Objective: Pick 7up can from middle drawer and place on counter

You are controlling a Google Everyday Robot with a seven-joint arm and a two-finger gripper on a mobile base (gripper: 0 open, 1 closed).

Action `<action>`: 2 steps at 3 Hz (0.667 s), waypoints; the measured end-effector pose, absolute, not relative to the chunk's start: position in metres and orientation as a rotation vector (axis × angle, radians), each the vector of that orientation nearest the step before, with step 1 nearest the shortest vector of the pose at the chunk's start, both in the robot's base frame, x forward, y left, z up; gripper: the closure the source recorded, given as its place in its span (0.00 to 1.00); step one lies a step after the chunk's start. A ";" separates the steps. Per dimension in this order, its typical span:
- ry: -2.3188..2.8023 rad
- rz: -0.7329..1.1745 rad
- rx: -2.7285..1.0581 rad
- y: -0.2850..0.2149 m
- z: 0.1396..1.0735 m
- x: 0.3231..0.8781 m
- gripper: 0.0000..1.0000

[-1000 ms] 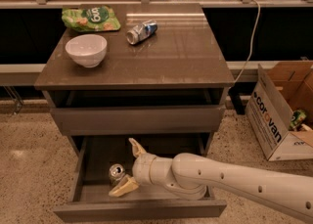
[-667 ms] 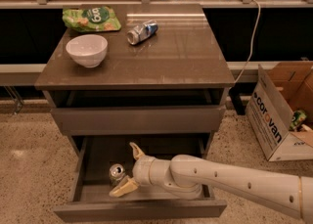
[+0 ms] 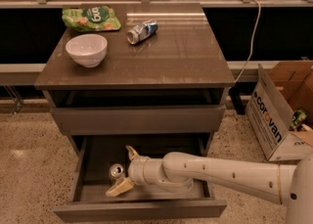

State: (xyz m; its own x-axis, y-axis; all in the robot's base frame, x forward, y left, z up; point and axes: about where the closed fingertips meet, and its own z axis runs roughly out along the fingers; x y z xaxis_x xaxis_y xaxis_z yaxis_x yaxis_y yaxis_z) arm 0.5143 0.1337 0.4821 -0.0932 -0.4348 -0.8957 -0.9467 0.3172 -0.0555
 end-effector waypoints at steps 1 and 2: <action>1.713 0.739 -1.261 0.139 0.468 0.518 0.07; 1.740 0.758 -1.248 0.139 0.452 0.519 0.33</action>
Offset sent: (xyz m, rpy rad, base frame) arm 0.0063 0.0026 -0.0408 -0.0134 0.0806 -0.0119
